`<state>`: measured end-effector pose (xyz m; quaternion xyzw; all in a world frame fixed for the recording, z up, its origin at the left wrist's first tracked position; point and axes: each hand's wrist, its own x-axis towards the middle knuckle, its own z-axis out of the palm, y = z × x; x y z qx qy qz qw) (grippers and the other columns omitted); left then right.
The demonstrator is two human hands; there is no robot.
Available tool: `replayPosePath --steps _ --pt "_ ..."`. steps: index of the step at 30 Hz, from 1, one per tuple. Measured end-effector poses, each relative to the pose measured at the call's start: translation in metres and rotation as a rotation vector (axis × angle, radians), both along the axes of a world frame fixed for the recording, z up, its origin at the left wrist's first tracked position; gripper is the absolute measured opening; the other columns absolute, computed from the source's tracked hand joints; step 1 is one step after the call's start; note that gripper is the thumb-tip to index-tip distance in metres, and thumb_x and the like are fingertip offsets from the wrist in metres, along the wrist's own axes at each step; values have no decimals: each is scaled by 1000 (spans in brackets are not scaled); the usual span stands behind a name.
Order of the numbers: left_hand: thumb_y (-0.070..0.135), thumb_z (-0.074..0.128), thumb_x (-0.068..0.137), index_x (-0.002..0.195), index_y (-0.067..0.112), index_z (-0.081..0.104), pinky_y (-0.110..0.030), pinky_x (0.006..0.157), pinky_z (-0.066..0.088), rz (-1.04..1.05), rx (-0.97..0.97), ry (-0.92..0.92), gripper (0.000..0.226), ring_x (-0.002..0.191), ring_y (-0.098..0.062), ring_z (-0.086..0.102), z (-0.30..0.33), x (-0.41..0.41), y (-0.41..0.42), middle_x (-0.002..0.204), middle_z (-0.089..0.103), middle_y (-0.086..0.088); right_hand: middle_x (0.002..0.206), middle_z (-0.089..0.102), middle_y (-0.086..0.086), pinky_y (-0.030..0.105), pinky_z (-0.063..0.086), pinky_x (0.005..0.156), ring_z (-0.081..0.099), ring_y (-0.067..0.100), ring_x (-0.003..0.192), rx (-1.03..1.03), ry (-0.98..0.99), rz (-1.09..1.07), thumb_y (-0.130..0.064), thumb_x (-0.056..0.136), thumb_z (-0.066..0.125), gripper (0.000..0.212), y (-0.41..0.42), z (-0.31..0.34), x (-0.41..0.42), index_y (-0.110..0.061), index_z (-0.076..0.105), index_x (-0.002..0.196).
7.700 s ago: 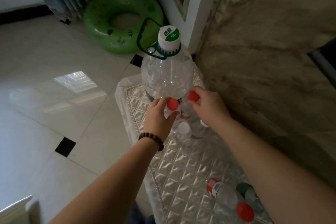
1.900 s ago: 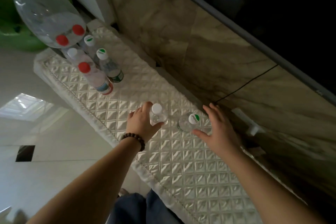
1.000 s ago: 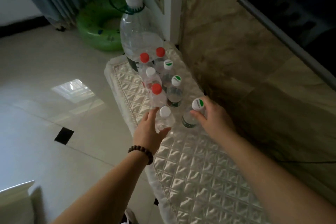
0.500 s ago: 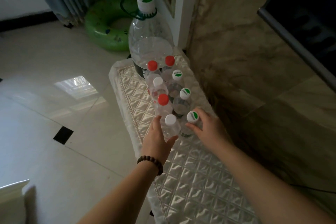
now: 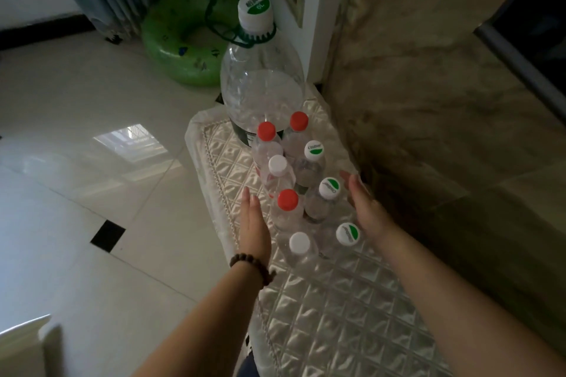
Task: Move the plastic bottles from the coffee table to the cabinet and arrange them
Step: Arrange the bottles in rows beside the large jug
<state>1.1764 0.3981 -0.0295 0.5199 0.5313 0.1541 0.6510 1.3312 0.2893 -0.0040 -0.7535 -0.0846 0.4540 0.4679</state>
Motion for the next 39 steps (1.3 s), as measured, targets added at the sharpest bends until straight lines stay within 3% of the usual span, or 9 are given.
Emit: replayPosePath --steps 6,13,17,21,24,26,31,33,39 --pt "98 38 51 143 48 27 -49 113 26 105 -323 -118 105 139 -15 29 -25 26 11 153 28 11 129 61 0 49 36 108 54 26 122 -69 357 -41 -85 68 46 83 42 -36 23 -32 53 132" --pt "100 30 52 138 49 35 -50 112 27 118 -362 -83 100 137 -15 34 -32 28 9 149 38 10 121 67 4 49 43 103 61 25 114 55 425 -38 -66 88 40 52 42 -43 25 -31 59 122" --pt "99 28 55 142 47 28 -48 114 23 67 -371 -73 102 139 -13 29 -23 29 8 152 31 10 121 66 4 49 41 105 59 26 116 -2 426 -4 -72 82 44 63 43 -39 26 -31 56 128" --pt "73 23 87 147 43 18 -46 116 16 95 -239 -81 67 142 -14 21 -7 17 9 156 20 10 138 52 -5 51 33 110 48 24 128 -62 261 -116 -76 79 45 71 29 -30 24 -36 44 137" --pt "27 42 99 144 25 30 -40 108 34 107 7 87 46 132 -20 39 -2 -17 3 148 37 -2 140 47 1 45 37 108 45 23 129 -59 -68 -120 -37 98 45 43 -5 -17 17 -31 40 140" --pt "8 51 91 137 19 38 -38 98 45 -35 111 245 49 122 -21 49 -1 -44 -7 140 46 -5 136 48 5 36 41 99 47 22 126 -112 -170 -1 -11 93 55 51 -37 -17 9 -21 39 141" --pt "36 76 74 145 20 26 -31 107 36 -632 283 419 88 131 -17 38 -4 -62 -40 146 36 2 143 42 -4 34 42 103 43 14 130 -190 -257 380 -19 64 85 97 -71 -22 -26 -27 30 144" --pt "49 77 68 140 24 29 -33 100 44 -618 351 442 90 123 -16 47 -6 -52 -49 139 44 4 129 49 -8 25 42 93 48 9 119 -177 -254 332 -15 63 86 93 -62 -20 -36 -26 35 140" --pt "49 75 70 126 31 37 -33 80 51 -480 423 419 70 101 -16 60 -3 -38 -53 118 61 8 114 62 -6 33 52 88 58 14 105 -179 -295 233 -22 65 85 70 -50 -20 -44 -36 44 121"
